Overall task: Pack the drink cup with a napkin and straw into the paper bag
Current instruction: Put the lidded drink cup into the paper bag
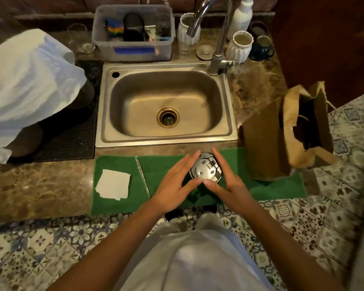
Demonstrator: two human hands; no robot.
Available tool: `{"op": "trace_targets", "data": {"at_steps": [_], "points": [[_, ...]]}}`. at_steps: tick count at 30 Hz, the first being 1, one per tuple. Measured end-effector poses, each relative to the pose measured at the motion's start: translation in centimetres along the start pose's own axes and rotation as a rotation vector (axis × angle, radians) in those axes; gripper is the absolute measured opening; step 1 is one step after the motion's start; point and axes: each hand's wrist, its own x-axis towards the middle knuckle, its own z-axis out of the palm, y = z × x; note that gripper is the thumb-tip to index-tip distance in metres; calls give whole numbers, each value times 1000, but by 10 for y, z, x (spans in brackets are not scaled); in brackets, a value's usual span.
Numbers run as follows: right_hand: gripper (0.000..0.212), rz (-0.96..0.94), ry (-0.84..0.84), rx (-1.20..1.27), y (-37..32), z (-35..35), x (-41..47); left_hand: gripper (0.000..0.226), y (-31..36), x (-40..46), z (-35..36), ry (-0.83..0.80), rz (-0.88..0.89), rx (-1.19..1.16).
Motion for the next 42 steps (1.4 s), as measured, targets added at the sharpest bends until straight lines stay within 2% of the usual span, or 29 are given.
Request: {"op": "trace_targets", "data": {"at_steps": [3, 9, 13, 19, 25, 29, 32, 36, 40, 42], "points": [[86, 10, 7, 4, -1, -2, 0, 65, -1, 3, -1, 8, 18, -27], [94, -4, -9, -30, 0, -5, 1, 85, -13, 6, -4, -75, -34, -131], [101, -20, -40, -44, 3, -11, 4, 84, -15, 7, -4, -100, -60, -166], [96, -41, -92, 42, 6, -20, 10, 82, -2, 3, -2, 2, -55, -189], [93, -203, -28, 123, -38, -54, -7, 79, 70, -7, -25, 144, -30, -194], [95, -358, -8, 162, -79, -94, -21, 81, 128, -11, -40, 256, 119, -203], [100, -424, -41, 221, -93, -127, -28, 77, 165, -2, -41, 286, 189, -135], [97, -505, 1, 271, -97, -162, -37, 81, 206, 14, -34, 294, 247, -85], [95, -624, 72, 295, -89, -204, -38, 79, 238, 39, -9, 376, 362, -178], [91, -627, 133, 298, -82, -226, -34, 73, 249, 53, 8, 450, 341, -370]]}}
